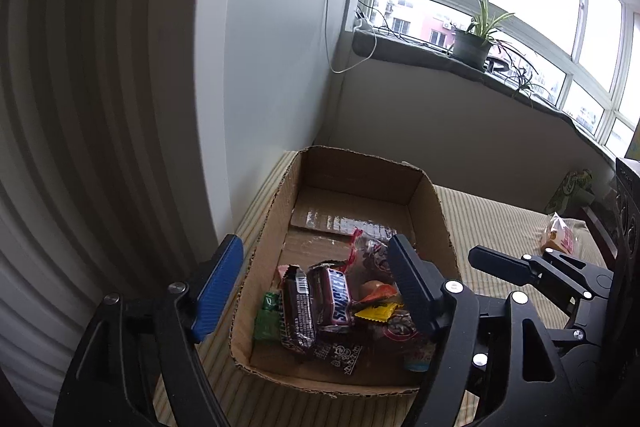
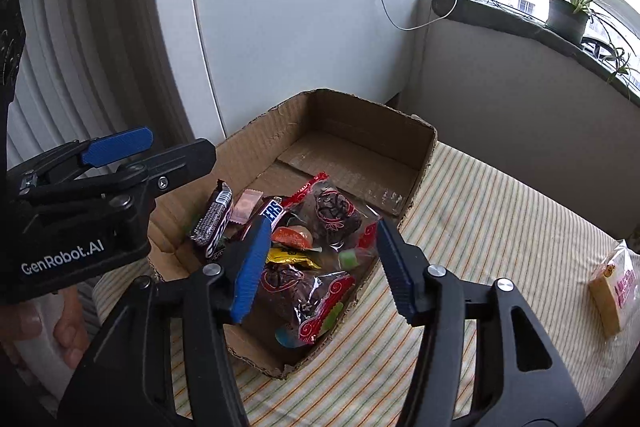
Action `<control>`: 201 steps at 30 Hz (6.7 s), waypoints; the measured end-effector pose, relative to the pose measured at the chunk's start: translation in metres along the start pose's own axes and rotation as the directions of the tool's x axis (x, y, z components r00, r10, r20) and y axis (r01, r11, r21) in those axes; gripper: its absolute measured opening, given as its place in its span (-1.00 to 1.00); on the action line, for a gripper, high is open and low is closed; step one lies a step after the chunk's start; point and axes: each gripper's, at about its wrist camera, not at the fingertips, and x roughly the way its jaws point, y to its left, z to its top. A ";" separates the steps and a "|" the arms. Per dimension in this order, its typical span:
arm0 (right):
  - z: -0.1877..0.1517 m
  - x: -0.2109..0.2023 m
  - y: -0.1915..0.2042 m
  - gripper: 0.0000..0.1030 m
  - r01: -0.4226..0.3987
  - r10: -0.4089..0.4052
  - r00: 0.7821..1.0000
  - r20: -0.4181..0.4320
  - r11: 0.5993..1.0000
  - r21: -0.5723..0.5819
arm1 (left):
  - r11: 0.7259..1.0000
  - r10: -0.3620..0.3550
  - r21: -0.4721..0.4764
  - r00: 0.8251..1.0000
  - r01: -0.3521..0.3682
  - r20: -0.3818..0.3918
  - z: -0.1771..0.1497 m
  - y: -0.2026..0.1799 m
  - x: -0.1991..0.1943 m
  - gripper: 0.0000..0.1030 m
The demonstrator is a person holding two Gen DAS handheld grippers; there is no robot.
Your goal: Organize snacks
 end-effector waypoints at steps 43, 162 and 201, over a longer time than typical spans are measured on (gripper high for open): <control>-0.140 -0.150 -0.307 0.40 0.344 -0.376 0.927 -0.010 0.835 0.429 | 0.912 -0.257 0.291 0.955 0.290 -0.147 -0.004 -0.283 0.044 0.54; -0.001 -0.035 -0.011 0.43 0.056 -0.059 0.998 0.034 0.996 0.073 | 0.983 -0.069 -0.174 0.997 0.060 -0.043 0.002 0.043 -0.006 0.57; -0.115 -0.264 -0.173 1.00 0.435 -0.528 0.836 0.150 0.804 0.406 | 0.949 -0.249 0.204 0.968 0.240 0.019 -0.014 -0.214 -0.076 0.99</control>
